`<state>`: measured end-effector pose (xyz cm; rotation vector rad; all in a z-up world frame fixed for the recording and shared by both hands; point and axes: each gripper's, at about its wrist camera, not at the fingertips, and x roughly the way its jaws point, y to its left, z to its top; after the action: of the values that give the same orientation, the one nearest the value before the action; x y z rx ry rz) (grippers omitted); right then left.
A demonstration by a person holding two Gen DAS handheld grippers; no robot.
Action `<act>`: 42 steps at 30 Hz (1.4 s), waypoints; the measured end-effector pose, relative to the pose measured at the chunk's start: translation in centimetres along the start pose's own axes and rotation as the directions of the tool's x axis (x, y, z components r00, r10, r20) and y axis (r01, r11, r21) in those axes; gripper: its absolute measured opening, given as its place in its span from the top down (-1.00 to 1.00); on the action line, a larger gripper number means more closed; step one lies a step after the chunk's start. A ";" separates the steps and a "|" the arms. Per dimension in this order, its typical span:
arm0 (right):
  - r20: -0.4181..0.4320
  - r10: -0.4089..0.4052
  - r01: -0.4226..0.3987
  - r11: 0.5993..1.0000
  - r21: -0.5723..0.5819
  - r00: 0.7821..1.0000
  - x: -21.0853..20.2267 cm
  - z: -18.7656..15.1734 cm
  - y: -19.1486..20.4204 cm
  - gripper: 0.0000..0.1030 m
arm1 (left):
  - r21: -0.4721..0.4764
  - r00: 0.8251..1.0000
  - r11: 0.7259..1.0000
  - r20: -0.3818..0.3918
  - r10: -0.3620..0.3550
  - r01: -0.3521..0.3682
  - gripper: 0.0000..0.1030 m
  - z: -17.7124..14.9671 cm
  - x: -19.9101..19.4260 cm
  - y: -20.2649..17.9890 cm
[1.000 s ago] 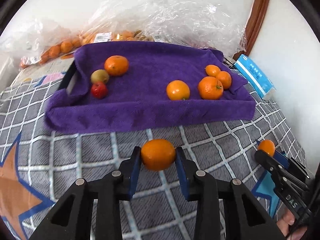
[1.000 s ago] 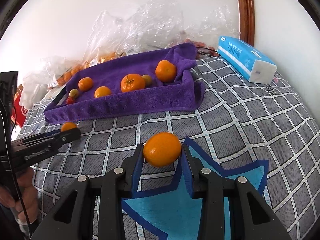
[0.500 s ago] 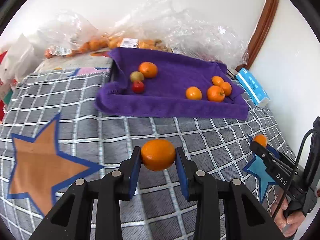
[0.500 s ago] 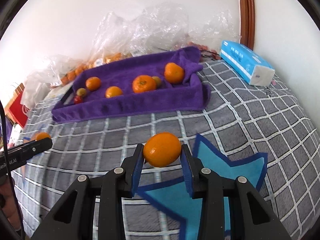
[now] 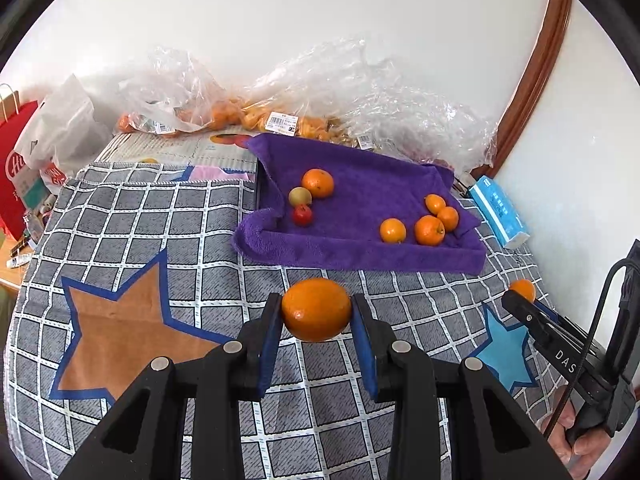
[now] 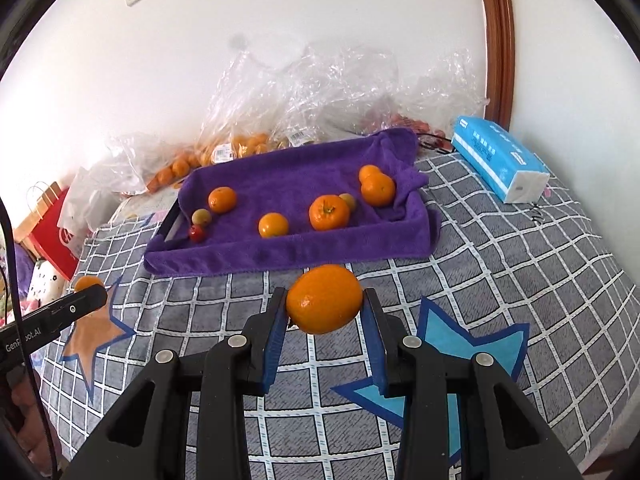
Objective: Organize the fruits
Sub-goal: 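Carry both held oranges over the purple towel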
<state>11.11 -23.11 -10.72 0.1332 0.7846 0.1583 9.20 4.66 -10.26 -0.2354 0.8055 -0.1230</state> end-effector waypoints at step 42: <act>0.052 -0.046 0.048 0.998 -0.030 0.998 -1.1 5.7 2.6 0.29 | -0.010 0.996 0.999 0.077 -0.042 0.043 0.38 6.9 -1.8 0.2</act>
<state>14.17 -21.13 -5.46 0.0892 0.7336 0.1220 12.99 6.35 -4.45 -0.2663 0.7253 -0.1484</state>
